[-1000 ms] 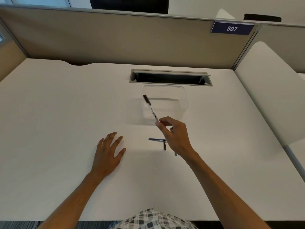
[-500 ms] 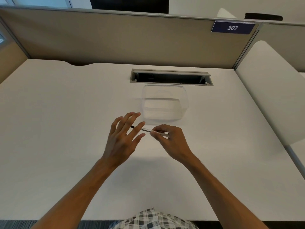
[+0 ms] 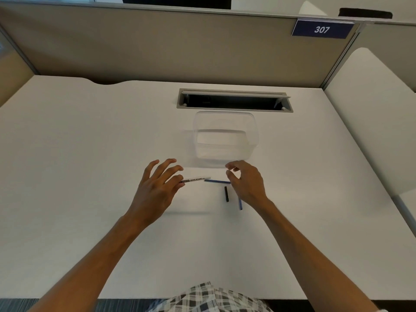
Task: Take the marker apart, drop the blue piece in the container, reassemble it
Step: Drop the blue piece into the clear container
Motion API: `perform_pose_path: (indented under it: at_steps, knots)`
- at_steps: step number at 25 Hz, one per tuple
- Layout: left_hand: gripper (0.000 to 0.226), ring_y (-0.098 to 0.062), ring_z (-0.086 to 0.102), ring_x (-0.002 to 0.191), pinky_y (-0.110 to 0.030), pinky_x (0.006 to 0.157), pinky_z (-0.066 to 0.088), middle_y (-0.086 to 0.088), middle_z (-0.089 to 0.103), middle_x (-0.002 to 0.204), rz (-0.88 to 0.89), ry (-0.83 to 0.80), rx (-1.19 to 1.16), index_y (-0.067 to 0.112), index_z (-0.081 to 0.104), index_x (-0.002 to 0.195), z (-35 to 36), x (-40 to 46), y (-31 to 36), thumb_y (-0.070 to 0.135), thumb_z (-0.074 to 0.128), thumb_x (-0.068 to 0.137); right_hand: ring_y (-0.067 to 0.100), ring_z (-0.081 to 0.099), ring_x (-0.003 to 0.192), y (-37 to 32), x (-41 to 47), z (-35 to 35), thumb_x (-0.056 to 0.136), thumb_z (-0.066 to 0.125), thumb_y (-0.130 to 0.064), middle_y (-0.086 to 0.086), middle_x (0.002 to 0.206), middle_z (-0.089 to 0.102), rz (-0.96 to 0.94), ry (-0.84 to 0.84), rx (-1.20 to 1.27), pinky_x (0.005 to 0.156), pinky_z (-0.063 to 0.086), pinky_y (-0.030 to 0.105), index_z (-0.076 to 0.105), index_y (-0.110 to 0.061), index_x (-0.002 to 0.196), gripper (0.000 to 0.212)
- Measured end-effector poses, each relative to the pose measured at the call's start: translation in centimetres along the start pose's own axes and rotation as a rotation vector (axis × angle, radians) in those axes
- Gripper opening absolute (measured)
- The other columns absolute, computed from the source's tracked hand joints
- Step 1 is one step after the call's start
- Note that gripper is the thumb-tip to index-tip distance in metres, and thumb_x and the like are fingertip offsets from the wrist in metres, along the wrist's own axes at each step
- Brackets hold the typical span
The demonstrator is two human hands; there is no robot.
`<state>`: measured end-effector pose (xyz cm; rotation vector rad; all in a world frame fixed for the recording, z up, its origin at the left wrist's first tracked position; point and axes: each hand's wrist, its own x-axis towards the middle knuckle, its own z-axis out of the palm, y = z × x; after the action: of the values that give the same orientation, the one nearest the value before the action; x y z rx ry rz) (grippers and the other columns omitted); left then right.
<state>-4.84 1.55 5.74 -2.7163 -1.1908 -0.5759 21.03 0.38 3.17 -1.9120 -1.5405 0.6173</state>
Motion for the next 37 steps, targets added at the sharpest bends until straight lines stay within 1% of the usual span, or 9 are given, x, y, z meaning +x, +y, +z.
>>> perform_pose_path:
  at_steps: [6, 9, 13, 15, 20, 23, 31, 33, 37]
  knots:
    - [0.029, -0.028, 0.047, 0.129, -0.047, 0.109, 0.029, -0.006, 0.064, 0.122, -0.032, -0.053, 0.006, 0.013, 0.065, 0.098, 0.4, -0.3, -0.7, 0.03, 0.041, 0.097, 0.023, 0.06, 0.108, 0.9, 1.6, 2.6, 0.091, 0.061, -0.027, -0.001, 0.119, 0.067, -0.133, -0.176, -0.363, 0.091, 0.036, 0.033, 0.07, -0.019, 0.112, 0.025]
    - [0.029, -0.027, 0.046, 0.13, -0.048, 0.109, 0.029, -0.006, 0.063, 0.124, -0.042, -0.069, 0.004, 0.014, 0.064, 0.099, 0.6, -0.4, -0.9, 0.03, 0.04, 0.097, 0.023, 0.06, 0.102, 1.0, 1.5, 3.3, 0.091, 0.058, -0.023, -0.001, 0.112, 0.067, -0.185, -0.18, -0.42, 0.086, 0.035, 0.032, 0.071, -0.02, 0.107, 0.021]
    - [0.03, -0.027, 0.046, 0.131, -0.047, 0.11, 0.028, -0.006, 0.063, 0.124, -0.048, -0.078, 0.002, 0.014, 0.064, 0.098, 0.6, -0.5, -1.1, 0.03, 0.039, 0.097, 0.022, 0.059, 0.103, 1.1, 1.4, 3.4, 0.094, 0.057, -0.021, -0.003, 0.11, 0.068, -0.235, -0.173, -0.432, 0.089, 0.034, 0.032, 0.072, -0.019, 0.103, 0.017]
    - [0.032, -0.027, 0.046, 0.13, -0.048, 0.109, 0.029, -0.007, 0.063, 0.124, -0.053, -0.081, 0.0, 0.014, 0.065, 0.099, 0.6, -0.4, -1.1, 0.031, 0.038, 0.097, 0.022, 0.06, 0.104, 0.8, 1.5, 2.9, 0.095, 0.058, -0.021, -0.002, 0.11, 0.069, -0.295, -0.116, -0.444, 0.092, 0.033, 0.033, 0.071, -0.017, 0.103, 0.016]
    - [0.034, -0.029, 0.048, 0.129, -0.049, 0.108, 0.031, -0.008, 0.064, 0.124, -0.053, -0.062, 0.0, 0.012, 0.067, 0.098, 0.3, 0.0, -1.2, 0.029, 0.038, 0.097, 0.025, 0.063, 0.096, -1.3, 4.0, -0.5, 0.091, 0.064, -0.019, 0.0, 0.104, 0.071, -0.434, 0.183, -0.427, 0.088, 0.038, 0.037, 0.071, -0.016, 0.095, 0.009]
    - [0.031, -0.029, 0.049, 0.128, -0.049, 0.107, 0.031, -0.008, 0.064, 0.123, -0.044, -0.046, 0.008, 0.012, 0.067, 0.096, 0.1, 0.5, -1.3, 0.028, 0.04, 0.096, 0.024, 0.063, 0.098, -2.4, 7.2, -2.3, 0.091, 0.065, -0.019, 0.002, 0.106, 0.071, -0.424, 0.221, -0.424, 0.087, 0.036, 0.036, 0.072, -0.015, 0.095, 0.009]
    - [0.019, -0.027, 0.048, 0.129, -0.048, 0.108, 0.03, -0.006, 0.064, 0.122, -0.042, -0.051, -0.005, 0.013, 0.066, 0.097, 0.5, 0.6, -1.4, 0.025, 0.051, 0.096, 0.026, 0.062, 0.107, -2.8, 12.0, -1.7, 0.093, 0.064, -0.023, 0.004, 0.119, 0.07, -0.284, 0.049, -0.481, 0.095, 0.033, 0.038, 0.072, -0.016, 0.108, 0.018]
    - [0.017, -0.027, 0.048, 0.129, -0.049, 0.108, 0.03, -0.006, 0.064, 0.122, -0.039, -0.058, -0.001, 0.013, 0.066, 0.096, 0.5, 0.7, -1.5, 0.024, 0.054, 0.093, 0.026, 0.062, 0.11, -2.7, 11.9, -1.6, 0.093, 0.063, -0.025, 0.004, 0.121, 0.069, -0.277, 0.067, -0.451, 0.097, 0.033, 0.039, 0.07, -0.015, 0.114, 0.024]
    - [0.016, -0.027, 0.048, 0.129, -0.049, 0.108, 0.031, -0.006, 0.064, 0.122, -0.033, -0.069, 0.009, 0.013, 0.066, 0.096, 0.3, 0.7, -1.6, 0.024, 0.056, 0.093, 0.023, 0.063, 0.107, -2.2, 10.1, -2.4, 0.094, 0.061, -0.027, 0.002, 0.117, 0.071, -0.29, 0.161, -0.319, 0.096, 0.036, 0.037, 0.071, -0.014, 0.109, 0.021]
